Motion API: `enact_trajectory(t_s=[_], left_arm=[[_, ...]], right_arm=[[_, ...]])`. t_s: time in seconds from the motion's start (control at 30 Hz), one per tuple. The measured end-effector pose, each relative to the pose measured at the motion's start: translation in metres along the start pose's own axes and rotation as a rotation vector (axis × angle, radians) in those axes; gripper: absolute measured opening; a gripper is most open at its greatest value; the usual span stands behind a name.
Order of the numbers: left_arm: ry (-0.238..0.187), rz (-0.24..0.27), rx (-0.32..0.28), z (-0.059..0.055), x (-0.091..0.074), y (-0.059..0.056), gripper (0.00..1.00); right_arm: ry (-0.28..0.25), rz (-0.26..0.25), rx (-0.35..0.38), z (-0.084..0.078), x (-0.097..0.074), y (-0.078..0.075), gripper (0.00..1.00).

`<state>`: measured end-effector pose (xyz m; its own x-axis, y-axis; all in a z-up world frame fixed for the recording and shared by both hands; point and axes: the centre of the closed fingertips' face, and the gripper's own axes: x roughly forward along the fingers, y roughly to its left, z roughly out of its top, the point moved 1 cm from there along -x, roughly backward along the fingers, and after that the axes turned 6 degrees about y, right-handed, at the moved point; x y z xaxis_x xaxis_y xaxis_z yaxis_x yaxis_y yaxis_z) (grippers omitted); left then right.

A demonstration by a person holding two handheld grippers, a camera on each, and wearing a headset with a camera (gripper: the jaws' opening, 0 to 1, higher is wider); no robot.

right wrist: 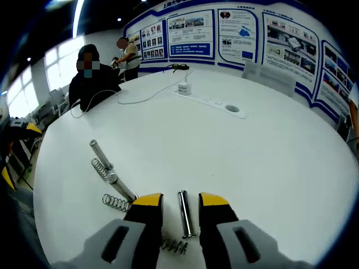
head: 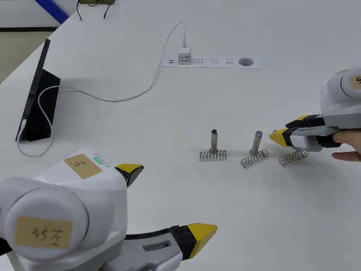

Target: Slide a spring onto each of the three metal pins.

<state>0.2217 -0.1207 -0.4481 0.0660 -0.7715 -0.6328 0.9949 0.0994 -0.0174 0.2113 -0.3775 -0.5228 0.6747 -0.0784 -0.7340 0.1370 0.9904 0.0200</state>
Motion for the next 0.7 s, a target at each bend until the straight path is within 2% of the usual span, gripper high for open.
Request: enact_trajectory(t_s=[0.4, 0.7], left_arm=[[0.008, -0.004, -0.018, -0.005, 0.003, 0.000, 0.82], [0.008, -0.001, -0.013, -0.004, 0.002, 0.001, 0.81]], right_arm=[[0.023, 0.004, -0.046, -0.002, 0.011, 0.002, 0.16], [0.030, 0.009, -0.035, -0.002, 0.011, 0.001, 0.10]])
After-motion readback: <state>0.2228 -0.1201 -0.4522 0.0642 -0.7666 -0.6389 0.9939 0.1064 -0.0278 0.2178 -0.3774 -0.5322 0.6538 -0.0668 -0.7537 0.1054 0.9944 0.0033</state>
